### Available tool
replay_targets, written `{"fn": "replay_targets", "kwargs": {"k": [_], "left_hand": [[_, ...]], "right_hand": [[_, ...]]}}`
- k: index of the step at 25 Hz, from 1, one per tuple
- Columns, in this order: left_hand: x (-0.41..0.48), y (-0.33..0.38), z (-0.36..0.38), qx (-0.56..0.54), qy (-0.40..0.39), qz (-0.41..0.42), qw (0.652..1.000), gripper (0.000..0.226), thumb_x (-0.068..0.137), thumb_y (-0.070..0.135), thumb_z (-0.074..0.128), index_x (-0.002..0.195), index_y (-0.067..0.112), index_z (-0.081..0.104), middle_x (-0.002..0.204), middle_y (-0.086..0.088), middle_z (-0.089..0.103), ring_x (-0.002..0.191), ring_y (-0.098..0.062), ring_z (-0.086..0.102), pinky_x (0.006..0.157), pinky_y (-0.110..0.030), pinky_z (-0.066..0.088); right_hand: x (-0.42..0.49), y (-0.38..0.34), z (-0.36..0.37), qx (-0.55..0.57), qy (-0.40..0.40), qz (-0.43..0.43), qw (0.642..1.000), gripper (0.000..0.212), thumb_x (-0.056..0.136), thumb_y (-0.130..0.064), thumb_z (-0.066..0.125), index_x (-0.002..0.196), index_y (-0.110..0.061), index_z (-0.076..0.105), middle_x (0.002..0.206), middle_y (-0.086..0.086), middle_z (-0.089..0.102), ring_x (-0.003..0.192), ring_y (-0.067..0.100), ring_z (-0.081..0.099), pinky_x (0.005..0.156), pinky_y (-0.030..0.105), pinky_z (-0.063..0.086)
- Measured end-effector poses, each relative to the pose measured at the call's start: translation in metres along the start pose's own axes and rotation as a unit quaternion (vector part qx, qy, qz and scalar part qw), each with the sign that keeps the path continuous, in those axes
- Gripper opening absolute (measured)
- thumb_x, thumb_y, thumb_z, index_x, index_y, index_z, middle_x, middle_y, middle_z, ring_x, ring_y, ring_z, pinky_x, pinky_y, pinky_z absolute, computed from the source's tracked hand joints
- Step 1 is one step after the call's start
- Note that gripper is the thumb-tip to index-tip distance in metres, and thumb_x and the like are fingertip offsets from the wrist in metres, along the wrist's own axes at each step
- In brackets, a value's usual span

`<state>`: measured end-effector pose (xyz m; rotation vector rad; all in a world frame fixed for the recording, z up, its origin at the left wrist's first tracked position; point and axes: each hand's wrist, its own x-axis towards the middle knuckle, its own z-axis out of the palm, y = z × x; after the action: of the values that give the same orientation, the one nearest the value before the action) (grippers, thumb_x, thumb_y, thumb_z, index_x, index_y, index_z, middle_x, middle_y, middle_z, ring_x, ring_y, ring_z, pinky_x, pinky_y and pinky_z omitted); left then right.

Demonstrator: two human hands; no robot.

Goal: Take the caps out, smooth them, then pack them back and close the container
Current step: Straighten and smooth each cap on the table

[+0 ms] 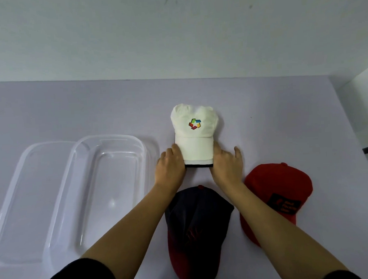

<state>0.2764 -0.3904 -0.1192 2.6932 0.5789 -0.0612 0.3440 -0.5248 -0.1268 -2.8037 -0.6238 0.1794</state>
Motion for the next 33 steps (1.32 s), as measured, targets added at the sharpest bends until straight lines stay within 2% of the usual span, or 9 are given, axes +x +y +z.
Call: {"fn": "replay_targets", "kwargs": {"k": [2, 6, 10, 13, 17, 20, 25, 29, 33], "left_hand": [[0.0, -0.002, -0.002, -0.046, -0.011, 0.015, 0.999, 0.019, 0.089, 0.001, 0.042, 0.106, -0.002, 0.05, 0.092, -0.018, 0.063, 0.074, -0.031, 0.059, 0.059, -0.03, 0.036], [-0.01, -0.004, -0.003, -0.16, 0.008, 0.018, 0.987, 0.028, 0.09, 0.006, 0.051, 0.116, -0.004, 0.051, 0.102, -0.02, 0.064, 0.086, -0.037, 0.061, 0.066, -0.031, 0.041], [-0.009, -0.012, -0.001, -0.152, 0.031, -0.045, 0.987, 0.037, 0.089, 0.007, 0.053, 0.125, 0.001, 0.046, 0.11, -0.018, 0.061, 0.091, -0.036, 0.06, 0.069, -0.032, 0.039], [-0.008, -0.014, -0.003, -0.142, 0.043, -0.044, 0.988, 0.033, 0.089, 0.004, 0.051, 0.121, -0.001, 0.047, 0.104, -0.018, 0.063, 0.087, -0.039, 0.06, 0.07, -0.037, 0.044], [-0.008, -0.008, -0.002, -0.168, 0.034, -0.033, 0.985, 0.017, 0.088, 0.0, 0.052, 0.103, -0.006, 0.051, 0.094, -0.021, 0.064, 0.078, -0.038, 0.059, 0.064, -0.04, 0.046], [-0.006, -0.014, 0.0, -0.171, 0.038, -0.007, 0.985, 0.014, 0.087, -0.001, 0.053, 0.098, -0.008, 0.052, 0.09, -0.022, 0.063, 0.076, -0.039, 0.059, 0.062, -0.037, 0.043], [0.002, -0.006, -0.001, -0.17, 0.035, -0.005, 0.985, 0.013, 0.09, 0.003, 0.049, 0.1, -0.005, 0.051, 0.092, -0.019, 0.064, 0.078, -0.035, 0.059, 0.062, -0.034, 0.041], [0.006, -0.014, -0.004, -0.144, -0.013, -0.02, 0.989, 0.02, 0.092, 0.006, 0.046, 0.11, -0.001, 0.049, 0.1, -0.018, 0.064, 0.085, -0.034, 0.06, 0.067, -0.033, 0.043], [0.02, -0.023, -0.015, -0.232, -0.024, -0.093, 0.968, 0.051, 0.091, -0.002, 0.045, 0.139, 0.008, 0.032, 0.131, -0.015, 0.053, 0.108, -0.031, 0.057, 0.088, -0.035, 0.044]], "right_hand": [[-0.001, -0.003, -0.002, 0.041, 0.003, -0.007, 0.999, 0.043, 0.088, -0.012, 0.053, 0.13, -0.007, 0.048, 0.082, 0.01, 0.071, 0.079, 0.028, 0.067, 0.112, 0.047, 0.02], [0.001, -0.01, -0.001, 0.069, 0.024, -0.051, 0.996, 0.046, 0.085, -0.015, 0.06, 0.129, -0.008, 0.052, 0.076, 0.006, 0.072, 0.071, 0.024, 0.067, 0.107, 0.045, 0.028], [0.0, -0.004, -0.003, 0.019, 0.076, -0.071, 0.994, 0.058, 0.066, 0.0, 0.068, 0.123, -0.003, 0.055, 0.061, 0.002, 0.065, 0.055, 0.022, 0.061, 0.091, 0.047, 0.044], [-0.001, -0.005, -0.007, 0.051, 0.09, -0.088, 0.991, 0.046, 0.071, -0.005, 0.058, 0.118, -0.002, 0.058, 0.053, 0.001, 0.061, 0.048, 0.022, 0.058, 0.089, 0.048, 0.045], [-0.01, -0.022, -0.009, 0.146, 0.061, -0.072, 0.985, 0.042, 0.082, -0.014, 0.06, 0.123, -0.005, 0.056, 0.076, 0.009, 0.071, 0.07, 0.026, 0.066, 0.097, 0.039, 0.037], [-0.011, -0.019, -0.013, 0.152, 0.039, -0.07, 0.985, 0.041, 0.086, -0.015, 0.056, 0.126, -0.008, 0.054, 0.081, 0.011, 0.071, 0.076, 0.029, 0.064, 0.098, 0.04, 0.037], [-0.01, -0.02, -0.011, 0.215, 0.029, 0.007, 0.976, 0.041, 0.087, -0.016, 0.058, 0.128, -0.012, 0.053, 0.088, 0.014, 0.069, 0.08, 0.032, 0.057, 0.07, 0.035, 0.047], [-0.007, -0.003, -0.011, 0.13, 0.022, -0.023, 0.991, 0.043, 0.087, -0.011, 0.048, 0.13, -0.015, 0.048, 0.081, 0.004, 0.068, 0.073, 0.026, 0.06, 0.082, 0.039, 0.045], [-0.005, 0.012, -0.007, 0.076, 0.056, -0.019, 0.995, 0.051, 0.079, -0.002, 0.05, 0.13, -0.008, 0.045, 0.085, 0.005, 0.067, 0.077, 0.026, 0.063, 0.072, 0.037, 0.044]]}}
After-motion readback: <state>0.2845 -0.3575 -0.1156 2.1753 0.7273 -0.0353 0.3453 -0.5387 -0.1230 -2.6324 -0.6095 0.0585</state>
